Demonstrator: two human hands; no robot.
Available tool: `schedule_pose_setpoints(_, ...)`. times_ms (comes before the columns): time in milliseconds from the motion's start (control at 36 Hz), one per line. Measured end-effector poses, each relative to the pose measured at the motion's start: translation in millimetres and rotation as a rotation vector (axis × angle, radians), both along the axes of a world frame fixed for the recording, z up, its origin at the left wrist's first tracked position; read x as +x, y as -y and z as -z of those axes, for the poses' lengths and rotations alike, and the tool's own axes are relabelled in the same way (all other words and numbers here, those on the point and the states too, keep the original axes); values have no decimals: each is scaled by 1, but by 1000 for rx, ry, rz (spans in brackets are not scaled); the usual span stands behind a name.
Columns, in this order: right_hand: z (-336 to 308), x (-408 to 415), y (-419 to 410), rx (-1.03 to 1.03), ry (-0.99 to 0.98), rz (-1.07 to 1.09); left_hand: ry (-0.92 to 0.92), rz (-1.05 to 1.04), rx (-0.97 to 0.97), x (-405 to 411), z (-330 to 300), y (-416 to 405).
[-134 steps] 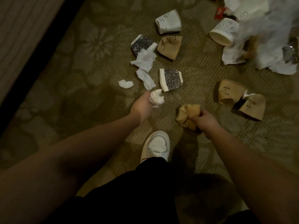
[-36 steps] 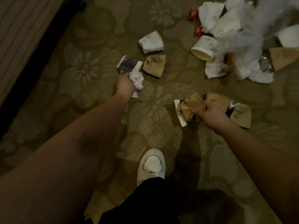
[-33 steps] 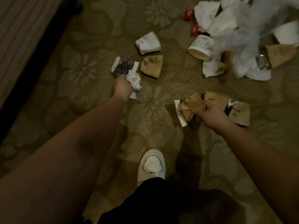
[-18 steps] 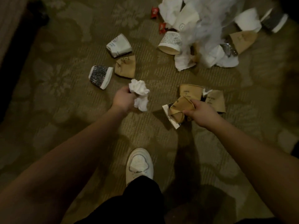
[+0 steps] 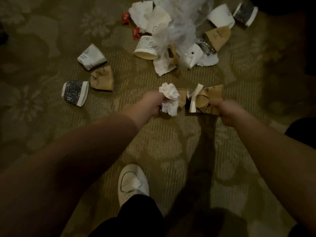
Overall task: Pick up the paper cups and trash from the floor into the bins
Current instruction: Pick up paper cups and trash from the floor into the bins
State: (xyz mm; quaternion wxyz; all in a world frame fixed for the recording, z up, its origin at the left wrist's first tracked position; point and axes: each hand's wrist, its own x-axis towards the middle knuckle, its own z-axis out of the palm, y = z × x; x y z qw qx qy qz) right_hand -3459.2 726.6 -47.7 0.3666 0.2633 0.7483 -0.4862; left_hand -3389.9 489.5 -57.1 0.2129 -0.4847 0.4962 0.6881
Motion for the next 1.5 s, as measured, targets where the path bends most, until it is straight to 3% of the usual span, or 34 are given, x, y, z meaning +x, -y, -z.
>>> schedule_pose_setpoints(250, 11, 18, 25, 88, -68, 115, -86, 221, -360, -16, 16, -14)
schedule_pose_setpoints(361, 16, 22, 27, 78, -90, 137, -85, 269, -436, -19, 17, -19)
schedule_pose_setpoints(694, 8, 27, 22, 105, -68, 105, -53, 185, -344, -15, 16, -26)
schedule_pose_setpoints(833, -12, 26, 8, 106, -116, 81, -37, 7, -217, -3, 9, -22)
schedule_pose_setpoints(1000, -66, 17, -21, 83, -205, 26, -110, -13, -134, -12, -37, -29)
schedule_pose_setpoints(1222, -183, 11, -93, 179, -341, -114, -289, 250, -215, -42, -139, -83)
schedule_pose_setpoints(1500, -302, 33, -241, 298, -538, 33, -563, 528, -326, -89, -260, -208)
